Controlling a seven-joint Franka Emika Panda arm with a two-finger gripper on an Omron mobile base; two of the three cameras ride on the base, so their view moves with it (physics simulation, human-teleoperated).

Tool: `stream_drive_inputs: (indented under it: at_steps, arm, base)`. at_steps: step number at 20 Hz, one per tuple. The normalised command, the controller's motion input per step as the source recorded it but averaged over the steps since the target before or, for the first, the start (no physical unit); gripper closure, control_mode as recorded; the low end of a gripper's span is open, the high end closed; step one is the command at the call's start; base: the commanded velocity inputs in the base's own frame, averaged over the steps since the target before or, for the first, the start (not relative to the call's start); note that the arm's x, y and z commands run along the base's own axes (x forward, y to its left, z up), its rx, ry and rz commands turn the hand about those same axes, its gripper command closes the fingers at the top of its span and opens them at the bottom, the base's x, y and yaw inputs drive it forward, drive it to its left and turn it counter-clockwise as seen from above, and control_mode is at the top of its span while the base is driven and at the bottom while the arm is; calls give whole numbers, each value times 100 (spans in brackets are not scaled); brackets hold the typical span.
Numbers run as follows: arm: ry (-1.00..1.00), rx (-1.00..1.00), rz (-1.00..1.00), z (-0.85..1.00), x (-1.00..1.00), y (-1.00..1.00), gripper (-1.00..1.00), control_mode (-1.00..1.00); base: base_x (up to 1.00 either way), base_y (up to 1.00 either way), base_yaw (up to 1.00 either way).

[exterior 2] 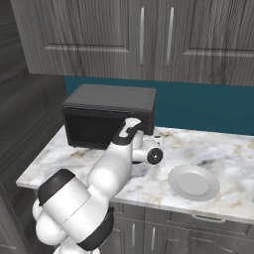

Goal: Pull the toaster oven rack outwards. Pick up the baguette from the plate and place it on the toaster oven rack. Close the toaster oven door fully and set the temperature to the lowest setting.

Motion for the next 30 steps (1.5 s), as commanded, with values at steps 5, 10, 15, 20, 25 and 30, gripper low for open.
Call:
stream_drive_inputs:
  at_steps: [5,10,15,20,25,30]
  arm:
    - [0,0,0,-3,1,0,-100,-100]
    - [0,0,0,0,1,0,-100,-100]
    - [-2,0,0,0,-1,0,-100,-100]
    - [-6,15,-2,30,-26,-2,-100,-100]
    - [8,46,-7,45,-35,-3,-100,-100]
    - [9,56,0,58,-28,-7,-100,-100]
  base:
    - [0,0,0]
    - [0,0,0]
    - [0,0,0]
    - [0,0,0]
    - [0,0,0]
    - [0,0,0]
